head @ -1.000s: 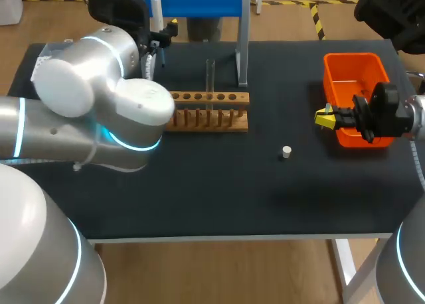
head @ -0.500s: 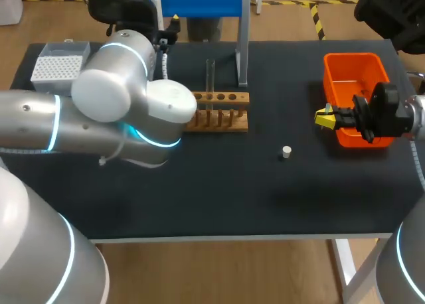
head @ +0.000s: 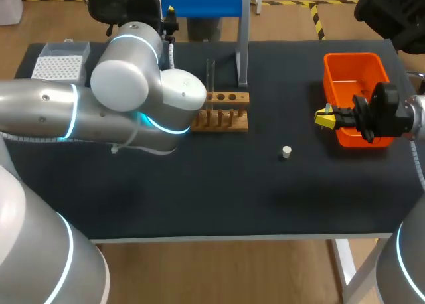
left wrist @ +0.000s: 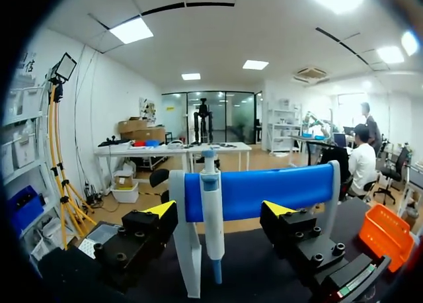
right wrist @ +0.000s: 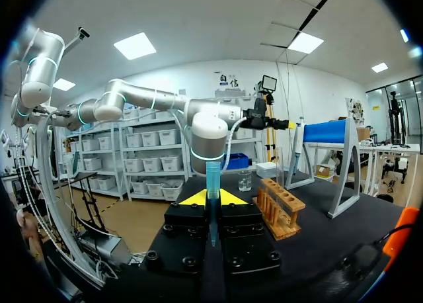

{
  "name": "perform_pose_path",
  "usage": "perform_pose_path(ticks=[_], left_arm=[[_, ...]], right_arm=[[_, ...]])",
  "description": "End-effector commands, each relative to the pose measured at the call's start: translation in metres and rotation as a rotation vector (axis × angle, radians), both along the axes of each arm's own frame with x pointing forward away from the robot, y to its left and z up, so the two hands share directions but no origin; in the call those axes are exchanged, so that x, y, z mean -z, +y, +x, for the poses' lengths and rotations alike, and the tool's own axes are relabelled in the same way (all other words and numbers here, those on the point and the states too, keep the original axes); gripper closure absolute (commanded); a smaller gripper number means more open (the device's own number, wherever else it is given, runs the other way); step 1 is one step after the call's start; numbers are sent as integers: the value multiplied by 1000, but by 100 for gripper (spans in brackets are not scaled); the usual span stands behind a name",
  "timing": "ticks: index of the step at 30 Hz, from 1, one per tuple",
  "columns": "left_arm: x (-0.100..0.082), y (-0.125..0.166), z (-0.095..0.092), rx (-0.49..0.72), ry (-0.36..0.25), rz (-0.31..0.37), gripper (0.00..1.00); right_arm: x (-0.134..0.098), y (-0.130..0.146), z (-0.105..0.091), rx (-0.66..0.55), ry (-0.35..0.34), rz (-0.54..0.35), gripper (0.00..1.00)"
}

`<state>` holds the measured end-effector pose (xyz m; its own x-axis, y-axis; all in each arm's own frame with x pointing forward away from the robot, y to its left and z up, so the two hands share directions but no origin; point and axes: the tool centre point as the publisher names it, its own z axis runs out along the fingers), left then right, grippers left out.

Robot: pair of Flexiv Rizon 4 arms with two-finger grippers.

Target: Invert the test tube, pick up the pipette, mount the tip to pipette, aspirate from beaker and dispense into the tube, eject the tip, return the pipette, and cap with the stopper.

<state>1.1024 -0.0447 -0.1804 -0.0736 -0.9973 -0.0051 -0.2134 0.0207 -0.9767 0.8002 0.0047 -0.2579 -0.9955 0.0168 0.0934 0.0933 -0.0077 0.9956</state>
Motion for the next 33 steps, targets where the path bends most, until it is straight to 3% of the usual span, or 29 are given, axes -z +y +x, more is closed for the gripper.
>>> perform_pose_path(ticks=[1, 8, 14, 33], left_arm=[[-1, 2, 7, 17, 9, -1, 15], [5, 3, 17, 50, 25, -3, 22], [9, 4, 23, 68, 37, -12, 34], [16, 0, 43, 75, 46, -15, 47]], right_arm=[[0, -1, -1, 0, -1, 0, 100], [0, -1, -1, 0, -1, 0, 100], [0, -1, -1, 0, -1, 0, 100], [0, -1, -1, 0, -1, 0, 100]])
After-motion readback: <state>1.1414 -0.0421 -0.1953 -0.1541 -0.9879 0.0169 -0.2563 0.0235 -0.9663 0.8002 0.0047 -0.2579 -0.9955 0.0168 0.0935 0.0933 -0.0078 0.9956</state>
